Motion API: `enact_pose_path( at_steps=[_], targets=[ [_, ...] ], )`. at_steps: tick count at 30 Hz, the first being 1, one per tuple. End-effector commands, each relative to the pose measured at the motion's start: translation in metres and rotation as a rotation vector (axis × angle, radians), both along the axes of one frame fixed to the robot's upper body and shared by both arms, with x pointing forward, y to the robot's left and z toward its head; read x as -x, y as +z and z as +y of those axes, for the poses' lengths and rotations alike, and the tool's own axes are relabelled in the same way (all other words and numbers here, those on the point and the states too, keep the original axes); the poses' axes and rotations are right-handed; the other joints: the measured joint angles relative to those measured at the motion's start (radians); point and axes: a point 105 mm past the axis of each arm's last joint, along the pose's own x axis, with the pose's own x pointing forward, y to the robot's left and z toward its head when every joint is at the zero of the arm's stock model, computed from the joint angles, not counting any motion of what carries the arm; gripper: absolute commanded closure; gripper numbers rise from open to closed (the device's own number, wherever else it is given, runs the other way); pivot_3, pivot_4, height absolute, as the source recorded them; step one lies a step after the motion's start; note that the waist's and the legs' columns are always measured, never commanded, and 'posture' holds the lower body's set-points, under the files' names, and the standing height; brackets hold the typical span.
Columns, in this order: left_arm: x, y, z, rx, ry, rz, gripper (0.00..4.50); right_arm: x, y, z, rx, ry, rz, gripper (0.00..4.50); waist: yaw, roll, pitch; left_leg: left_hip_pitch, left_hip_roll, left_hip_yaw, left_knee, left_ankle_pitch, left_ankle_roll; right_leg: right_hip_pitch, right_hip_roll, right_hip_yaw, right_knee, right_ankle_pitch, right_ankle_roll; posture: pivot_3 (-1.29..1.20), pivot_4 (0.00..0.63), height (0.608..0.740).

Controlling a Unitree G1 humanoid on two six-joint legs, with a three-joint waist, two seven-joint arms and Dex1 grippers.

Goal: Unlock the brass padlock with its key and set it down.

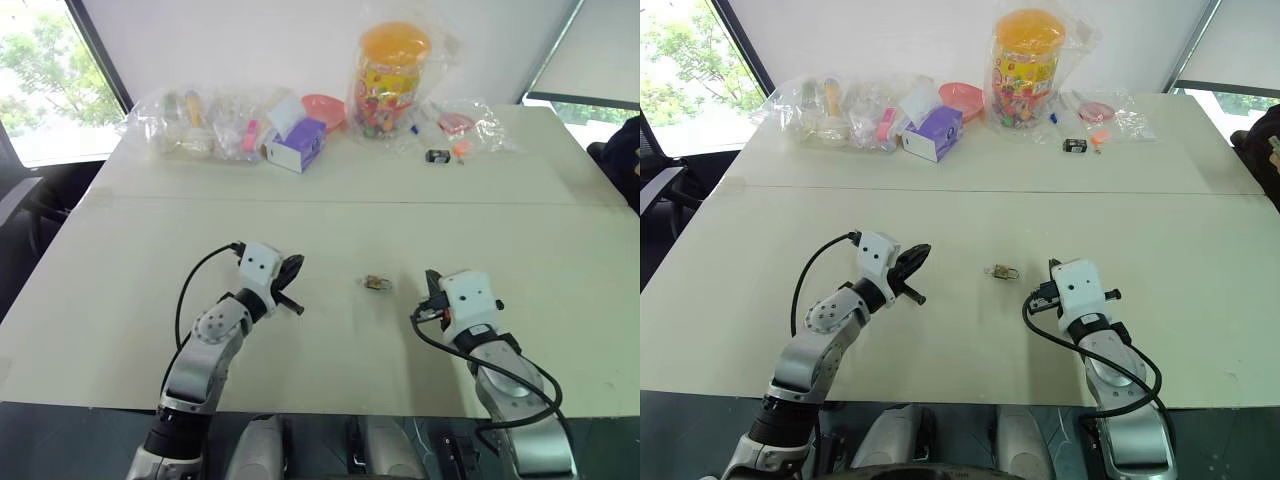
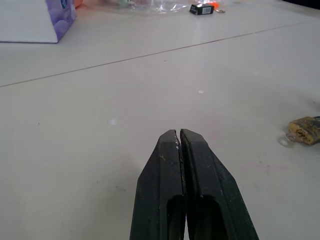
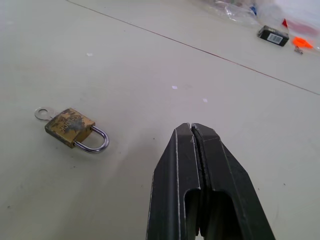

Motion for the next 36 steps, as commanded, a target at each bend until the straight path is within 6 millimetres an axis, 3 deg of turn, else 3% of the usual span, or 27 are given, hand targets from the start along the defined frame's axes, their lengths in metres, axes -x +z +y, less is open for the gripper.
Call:
enact_pose_path(
  at_steps=[1,7,10,14,17,23,33,36],
  targets=[
    [-0.001,0.012,0.001,0.017,-0.030,-0.019,4.42,-0.004,0.017,-0.001,0.012,0.084,-0.022,4.50,0.000,0.000,0.000,0.000,0.000,0.000,0.000,0.000,0.000,0.000,0.000,0.000,0.000,0.000,0.000,0.00,0.150,0.740],
    [0.002,0.014,-0.003,0.001,-0.188,0.045,4.42,-0.009,0.030,0.007,0.081,0.353,0.063,4.50,-0.001,0.000,0.000,0.000,0.000,0.000,0.000,0.000,0.000,0.000,0.001,0.000,0.000,0.000,0.000,0.00,0.150,0.740],
    [0.003,0.016,-0.001,-0.024,-0.278,0.073,4.50,-0.014,0.037,0.011,0.174,0.511,0.109,3.71,-0.002,0.000,0.000,0.000,0.000,0.000,0.000,0.000,0.000,0.000,0.001,0.000,0.000,0.000,0.000,0.00,0.150,0.740],
    [-0.002,0.022,0.006,-0.044,-0.321,0.075,4.50,-0.022,0.043,0.022,0.183,0.665,0.171,1.65,-0.003,0.000,0.000,0.001,0.000,0.000,0.000,0.000,0.000,0.000,0.001,0.000,0.000,0.000,0.000,0.00,0.150,0.740],
    [-0.009,0.031,0.011,-0.046,-0.334,0.060,4.50,-0.026,0.036,0.034,0.202,0.808,0.260,0.10,-0.003,0.000,0.001,0.001,0.000,0.000,0.000,0.000,0.000,0.000,0.001,0.000,0.000,0.000,0.000,0.00,0.150,0.740],
    [-0.017,0.040,0.017,-0.059,-0.325,0.028,4.50,-0.045,0.008,0.031,0.211,0.856,0.384,0.04,0.004,-0.001,0.001,0.000,-0.001,0.000,0.000,0.000,0.000,0.000,0.000,0.000,0.000,0.000,0.000,0.00,0.150,0.740],
    [-0.016,0.044,0.023,-0.078,-0.318,0.014,4.50,-0.067,-0.007,0.033,0.169,0.885,0.464,0.04,0.000,-0.001,0.001,0.000,0.000,0.001,0.001,0.000,0.000,0.000,-0.002,0.000,0.000,0.000,0.000,0.00,0.150,0.740],
    [-0.017,0.046,0.024,-0.079,-0.311,0.008,4.50,-0.060,-0.019,0.032,0.218,0.914,0.502,0.86,0.000,-0.001,0.001,0.000,0.000,0.001,0.001,0.000,0.000,0.000,-0.002,0.000,0.000,0.000,0.000,0.00,0.150,0.740]
  ],
)
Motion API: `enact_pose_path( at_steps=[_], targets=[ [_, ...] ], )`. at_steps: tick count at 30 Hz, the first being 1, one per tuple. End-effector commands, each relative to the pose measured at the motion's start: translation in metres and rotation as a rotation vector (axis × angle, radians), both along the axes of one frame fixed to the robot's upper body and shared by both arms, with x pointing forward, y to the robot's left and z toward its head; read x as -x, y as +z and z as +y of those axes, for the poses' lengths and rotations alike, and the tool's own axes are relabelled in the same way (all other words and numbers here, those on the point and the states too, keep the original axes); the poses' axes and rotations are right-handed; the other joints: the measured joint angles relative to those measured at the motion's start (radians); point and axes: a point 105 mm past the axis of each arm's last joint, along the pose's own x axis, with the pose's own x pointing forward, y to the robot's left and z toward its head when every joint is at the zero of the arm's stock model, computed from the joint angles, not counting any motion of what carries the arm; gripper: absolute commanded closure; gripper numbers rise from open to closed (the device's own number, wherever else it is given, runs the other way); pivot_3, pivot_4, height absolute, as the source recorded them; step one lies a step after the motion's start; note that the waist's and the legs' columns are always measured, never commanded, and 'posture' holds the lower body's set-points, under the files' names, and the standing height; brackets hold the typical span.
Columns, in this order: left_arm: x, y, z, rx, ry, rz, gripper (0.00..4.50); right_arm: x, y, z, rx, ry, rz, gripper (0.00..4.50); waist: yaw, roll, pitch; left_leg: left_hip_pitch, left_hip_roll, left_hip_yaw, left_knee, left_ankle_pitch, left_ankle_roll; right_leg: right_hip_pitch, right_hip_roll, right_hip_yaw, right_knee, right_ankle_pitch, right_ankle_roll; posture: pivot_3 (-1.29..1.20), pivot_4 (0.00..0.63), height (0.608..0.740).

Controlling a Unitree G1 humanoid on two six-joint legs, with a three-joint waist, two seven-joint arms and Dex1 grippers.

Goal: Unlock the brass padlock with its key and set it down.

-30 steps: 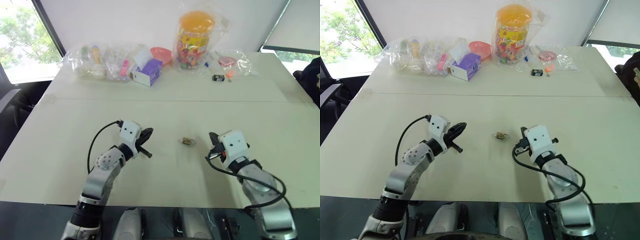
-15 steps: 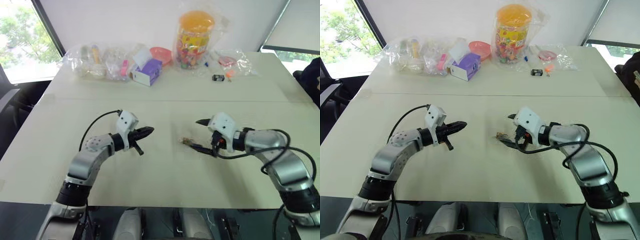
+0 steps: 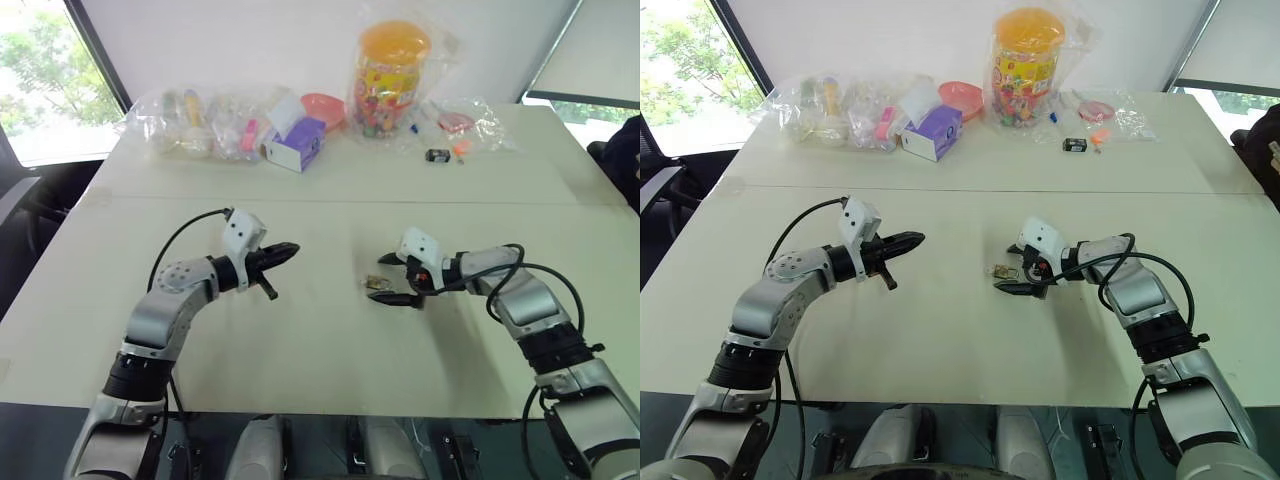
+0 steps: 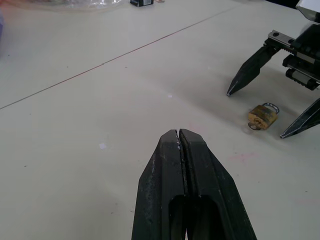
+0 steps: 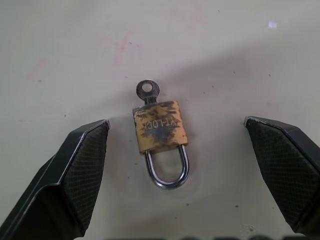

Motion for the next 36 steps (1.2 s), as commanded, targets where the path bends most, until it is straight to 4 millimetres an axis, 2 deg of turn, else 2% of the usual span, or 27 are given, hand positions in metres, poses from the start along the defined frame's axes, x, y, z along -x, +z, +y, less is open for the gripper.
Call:
enact_pose_path(
  at_steps=[1,3,4,6,8,11,15,19,21,23,27,30,34,36],
  targets=[
    [-0.002,0.016,0.002,0.009,0.000,-0.060,4.50,0.006,-0.009,0.002,0.050,0.057,0.006,1.36,0.000,0.000,0.000,0.000,0.000,0.000,0.000,0.000,0.000,0.000,0.000,0.000,0.000,0.000,0.000,0.00,0.150,0.740],
    [-0.003,0.017,0.003,0.009,0.002,-0.062,4.50,0.007,-0.010,0.005,0.041,0.058,0.008,2.23,0.000,0.000,0.000,0.000,0.000,0.000,0.000,0.000,0.000,0.000,0.000,0.000,0.000,0.000,0.000,0.00,0.150,0.740],
    [-0.003,0.018,0.003,0.008,0.003,-0.062,4.50,0.008,-0.010,0.006,0.038,0.059,0.009,2.84,0.000,0.000,0.000,0.000,0.000,0.000,0.000,0.000,0.000,0.000,0.000,0.000,0.000,0.000,0.000,0.00,0.150,0.740],
    [-0.004,0.019,0.005,0.009,0.003,-0.061,4.50,0.010,-0.014,0.007,0.066,0.075,0.006,3.76,0.000,0.000,0.000,0.000,0.000,0.000,0.000,0.000,0.000,0.000,0.000,0.000,0.000,0.000,0.000,0.00,0.150,0.740],
    [-0.005,0.020,0.005,0.017,-0.012,-0.041,4.50,0.015,-0.020,0.007,0.132,0.112,-0.027,3.80,0.000,0.000,0.000,0.000,0.000,0.000,0.000,0.000,0.000,0.000,0.000,0.000,0.000,0.000,0.000,0.00,0.150,0.740],
    [-0.002,0.023,0.002,0.055,-0.056,0.017,4.50,0.014,-0.014,0.008,0.176,0.120,-0.131,3.80,-0.001,0.000,0.000,0.000,0.000,0.000,0.000,0.000,0.000,0.000,0.000,0.000,0.000,0.000,0.000,0.00,0.150,0.740],
    [0.014,0.022,-0.014,0.067,-0.239,0.130,4.50,0.011,0.025,0.028,0.151,0.140,-0.459,3.80,-0.004,0.000,0.000,0.000,0.000,0.000,0.000,0.000,0.000,0.000,0.000,0.000,0.001,0.000,0.000,0.00,0.150,0.740],
    [0.023,0.023,-0.018,0.025,-0.374,0.171,4.50,0.021,0.052,0.040,0.236,0.239,-0.755,3.80,-0.015,0.001,0.000,0.000,0.000,0.000,0.000,0.000,0.000,-0.001,0.001,0.000,0.001,0.000,0.000,0.00,0.150,0.740],
    [0.023,0.032,-0.022,0.037,-0.443,0.186,4.50,0.029,0.065,0.045,0.288,0.306,-0.910,3.80,-0.016,0.001,0.000,0.000,0.000,0.000,0.000,0.000,0.000,-0.001,0.002,0.000,0.001,0.000,0.000,0.00,0.150,0.740],
    [0.018,0.040,-0.024,0.057,-0.465,0.188,4.50,0.033,0.071,0.048,0.309,0.341,-0.981,3.80,-0.014,0.000,0.000,0.000,0.000,0.000,0.000,0.000,-0.001,-0.001,0.002,0.000,0.001,0.000,0.000,0.00,0.150,0.740],
    [0.005,0.046,-0.028,0.083,-0.457,0.166,4.50,0.036,0.075,0.051,0.289,0.339,-0.997,3.80,-0.015,0.000,0.000,-0.001,-0.001,0.001,0.001,0.000,0.000,-0.001,0.002,0.000,0.001,0.000,0.000,0.00,0.150,0.740],
    [0.001,0.048,-0.032,0.091,-0.462,0.171,3.65,0.038,0.076,0.053,0.283,0.342,-0.997,3.80,-0.016,0.000,0.001,-0.001,-0.001,0.001,0.001,0.000,0.000,-0.001,0.002,0.000,0.001,0.000,0.000,0.00,0.150,0.740],
    [0.001,0.046,-0.036,0.055,-0.468,0.139,1.77,0.037,0.078,0.053,0.284,0.338,-0.996,3.80,-0.017,0.000,0.001,-0.001,0.000,0.001,0.000,0.000,0.000,-0.001,0.002,0.000,0.001,0.000,0.000,0.00,0.150,0.740],
    [0.002,0.045,-0.037,0.057,-0.479,0.137,1.77,0.036,0.080,0.053,0.286,0.338,-1.006,3.80,-0.016,0.000,0.001,-0.001,0.000,0.001,0.000,0.000,0.000,-0.001,0.002,0.000,0.001,0.000,0.000,0.00,0.150,0.740]
  ],
)
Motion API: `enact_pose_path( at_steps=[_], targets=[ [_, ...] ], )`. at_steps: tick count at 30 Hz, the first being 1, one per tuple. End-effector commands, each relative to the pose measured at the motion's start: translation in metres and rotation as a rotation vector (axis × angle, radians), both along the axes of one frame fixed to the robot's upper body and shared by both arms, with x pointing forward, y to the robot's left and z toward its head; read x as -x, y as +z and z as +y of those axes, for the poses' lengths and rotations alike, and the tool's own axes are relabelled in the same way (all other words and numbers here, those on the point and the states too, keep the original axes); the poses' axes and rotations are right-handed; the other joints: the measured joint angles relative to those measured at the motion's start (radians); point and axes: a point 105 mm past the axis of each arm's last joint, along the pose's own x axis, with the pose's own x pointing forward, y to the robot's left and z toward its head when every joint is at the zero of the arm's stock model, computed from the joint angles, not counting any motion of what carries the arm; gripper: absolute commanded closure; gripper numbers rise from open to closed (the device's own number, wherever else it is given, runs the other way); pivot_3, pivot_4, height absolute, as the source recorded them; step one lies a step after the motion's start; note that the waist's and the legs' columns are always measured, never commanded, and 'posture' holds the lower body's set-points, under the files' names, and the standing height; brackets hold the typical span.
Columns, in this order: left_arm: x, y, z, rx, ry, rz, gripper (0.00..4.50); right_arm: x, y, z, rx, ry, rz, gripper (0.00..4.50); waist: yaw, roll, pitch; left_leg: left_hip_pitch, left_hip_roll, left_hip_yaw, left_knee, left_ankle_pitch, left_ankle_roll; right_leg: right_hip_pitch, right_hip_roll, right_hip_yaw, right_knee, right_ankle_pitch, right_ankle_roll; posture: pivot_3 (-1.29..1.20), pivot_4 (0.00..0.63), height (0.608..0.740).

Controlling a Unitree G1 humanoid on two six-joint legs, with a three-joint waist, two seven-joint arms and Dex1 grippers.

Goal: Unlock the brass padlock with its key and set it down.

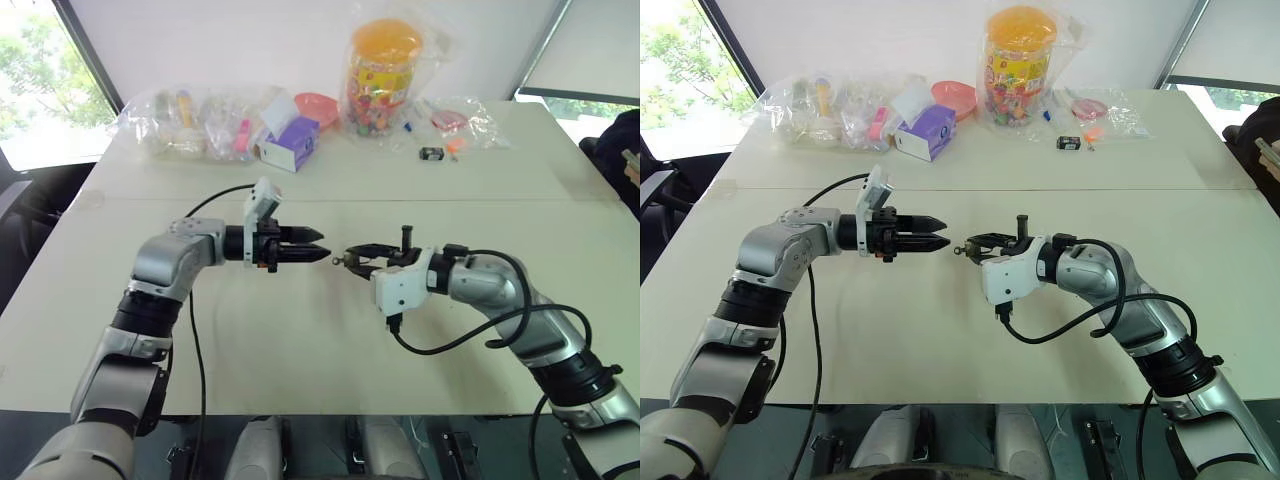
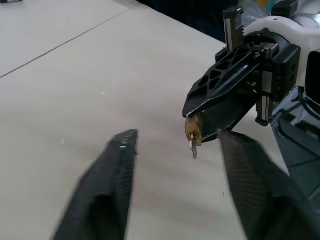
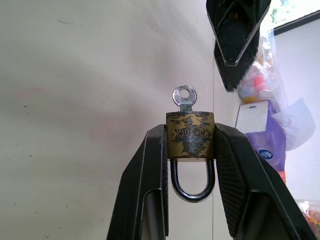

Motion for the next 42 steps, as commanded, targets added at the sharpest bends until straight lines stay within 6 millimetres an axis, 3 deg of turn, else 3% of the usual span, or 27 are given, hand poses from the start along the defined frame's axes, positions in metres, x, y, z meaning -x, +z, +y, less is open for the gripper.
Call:
enact_pose_path(
  at_steps=[1,23,27,29,30,37,42],
  targets=[
    [0.002,0.009,-0.004,0.008,-0.030,-0.051,1.77,0.001,0.019,0.003,-0.021,0.017,-0.069,3.80,0.000,0.000,0.000,0.000,0.000,0.000,0.000,0.000,0.000,0.000,0.000,0.000,0.000,0.000,0.000,0.00,0.150,0.740],
    [0.002,-0.001,-0.014,0.012,-0.057,-0.019,1.77,0.002,0.031,0.007,-0.005,0.043,-0.123,3.80,0.001,0.000,0.000,0.000,0.000,0.000,0.000,0.000,0.000,0.000,0.000,0.000,0.000,0.000,0.000,0.00,0.150,0.740],
    [0.002,-0.001,-0.015,0.017,-0.055,-0.022,3.01,0.003,0.031,0.007,-0.004,0.046,-0.123,3.80,0.001,0.000,0.000,0.000,0.000,0.000,0.000,0.000,0.000,0.000,0.000,0.000,0.000,0.000,0.000,0.00,0.150,0.740],
    [0.001,0.000,-0.015,0.021,-0.052,-0.027,4.17,0.004,0.031,0.007,-0.002,0.048,-0.121,3.80,0.001,0.000,0.000,0.000,0.000,0.000,0.000,0.000,0.000,0.000,0.000,0.000,0.000,0.000,0.000,0.00,0.150,0.740],
    [0.001,0.000,-0.015,0.023,-0.052,-0.030,4.45,0.004,0.030,0.007,-0.001,0.048,-0.119,3.80,0.001,0.000,0.000,0.000,0.000,0.000,0.000,0.000,0.000,0.000,0.000,0.000,0.000,0.000,0.000,0.00,0.150,0.740],
    [0.004,-0.002,-0.015,0.012,-0.068,-0.037,4.45,0.004,0.031,0.008,-0.003,0.049,-0.116,3.80,0.001,0.000,0.000,0.000,0.000,0.000,0.000,0.000,0.000,0.000,0.000,0.000,0.000,0.000,0.000,0.00,0.150,0.740],
    [0.003,-0.004,-0.018,-0.046,-0.061,-0.221,4.45,0.006,0.034,0.011,-0.064,0.040,-0.039,3.80,0.001,0.000,0.000,0.000,0.000,0.000,0.000,0.000,0.000,0.000,0.000,0.000,0.000,0.000,0.000,0.00,0.150,0.740]
  ],
)
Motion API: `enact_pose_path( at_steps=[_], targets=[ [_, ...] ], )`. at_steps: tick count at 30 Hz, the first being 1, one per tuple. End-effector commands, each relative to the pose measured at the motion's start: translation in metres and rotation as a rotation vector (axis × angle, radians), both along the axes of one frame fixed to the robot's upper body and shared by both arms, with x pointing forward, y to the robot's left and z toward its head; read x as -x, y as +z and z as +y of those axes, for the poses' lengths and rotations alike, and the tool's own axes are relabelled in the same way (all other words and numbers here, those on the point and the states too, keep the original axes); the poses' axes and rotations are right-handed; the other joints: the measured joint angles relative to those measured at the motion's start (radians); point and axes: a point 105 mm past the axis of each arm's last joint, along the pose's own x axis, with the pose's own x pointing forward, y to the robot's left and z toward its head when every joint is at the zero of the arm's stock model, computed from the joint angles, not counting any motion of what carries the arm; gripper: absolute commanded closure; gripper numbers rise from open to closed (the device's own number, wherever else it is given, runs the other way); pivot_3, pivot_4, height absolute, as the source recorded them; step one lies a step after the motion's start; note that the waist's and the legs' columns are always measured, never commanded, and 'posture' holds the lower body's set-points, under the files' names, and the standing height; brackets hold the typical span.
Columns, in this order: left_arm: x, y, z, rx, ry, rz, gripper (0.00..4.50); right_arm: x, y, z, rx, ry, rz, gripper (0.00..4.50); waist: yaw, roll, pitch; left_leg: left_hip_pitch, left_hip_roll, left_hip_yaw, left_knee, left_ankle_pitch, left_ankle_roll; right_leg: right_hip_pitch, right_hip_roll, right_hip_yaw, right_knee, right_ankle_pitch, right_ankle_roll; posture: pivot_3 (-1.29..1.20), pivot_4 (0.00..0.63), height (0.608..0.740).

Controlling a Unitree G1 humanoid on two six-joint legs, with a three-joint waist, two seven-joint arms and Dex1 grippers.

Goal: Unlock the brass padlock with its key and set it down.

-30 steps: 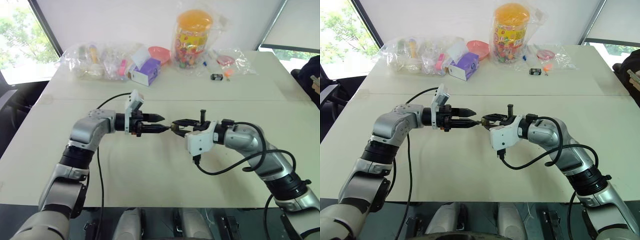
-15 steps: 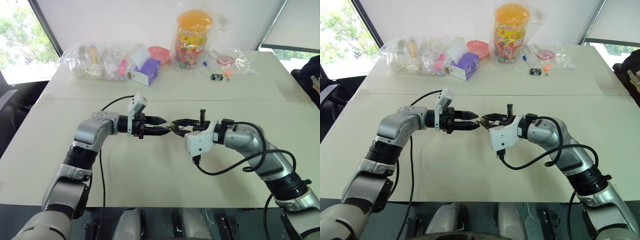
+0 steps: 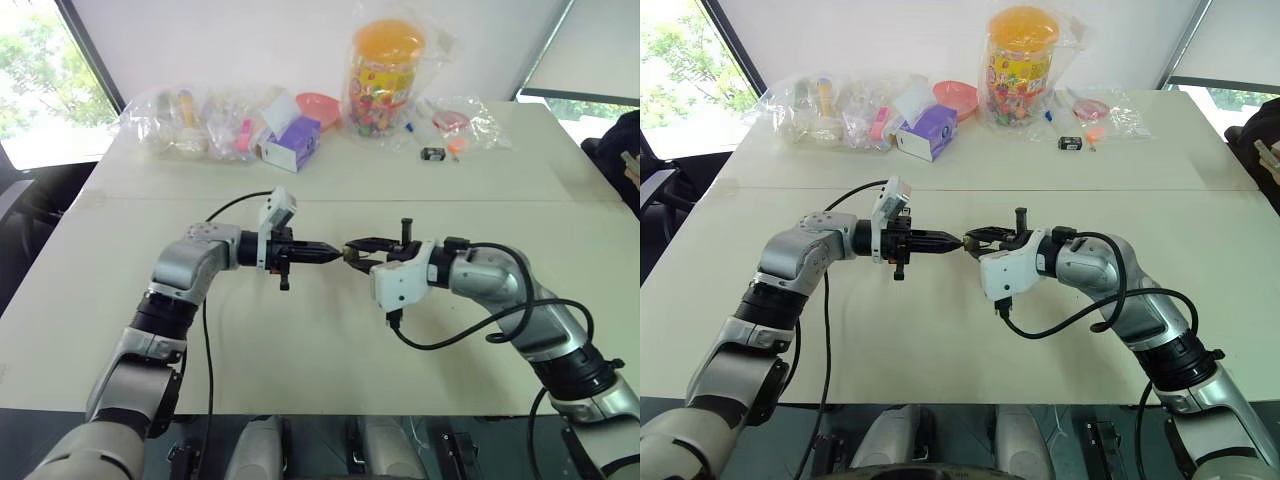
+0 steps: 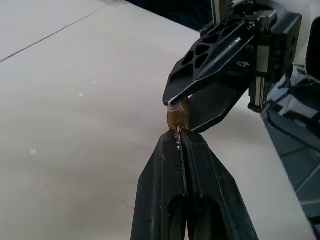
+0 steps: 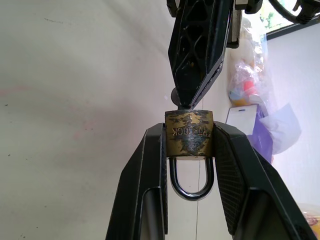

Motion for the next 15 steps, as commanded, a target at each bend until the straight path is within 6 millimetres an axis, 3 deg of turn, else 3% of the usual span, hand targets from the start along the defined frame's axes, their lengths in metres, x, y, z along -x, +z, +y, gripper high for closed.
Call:
enact_pose_path(
  at_steps=[1,11,15],
  targets=[
    [-0.002,0.007,-0.002,-0.024,0.019,-0.197,4.45,0.008,0.024,0.009,-0.080,0.038,-0.007,3.80,0.000,0.000,0.000,0.000,0.000,0.000,0.000,0.000,0.000,0.000,0.000,0.000,0.000,0.000,0.000,0.00,0.150,0.740],
    [0.008,0.017,-0.010,-0.042,-0.030,-0.643,4.45,0.016,0.022,0.013,-0.143,0.032,0.163,3.80,0.001,0.000,0.000,0.000,0.000,0.000,0.000,0.000,0.000,0.000,-0.001,0.000,0.000,0.000,0.000,0.00,0.150,0.740],
    [0.006,0.006,-0.005,-0.062,-0.019,-0.526,4.45,0.017,0.026,0.015,-0.143,0.034,0.155,3.80,0.001,0.000,0.000,0.000,0.000,0.000,0.000,0.000,0.000,0.000,0.000,0.000,0.000,0.000,0.000,0.00,0.150,0.740]
  ],
)
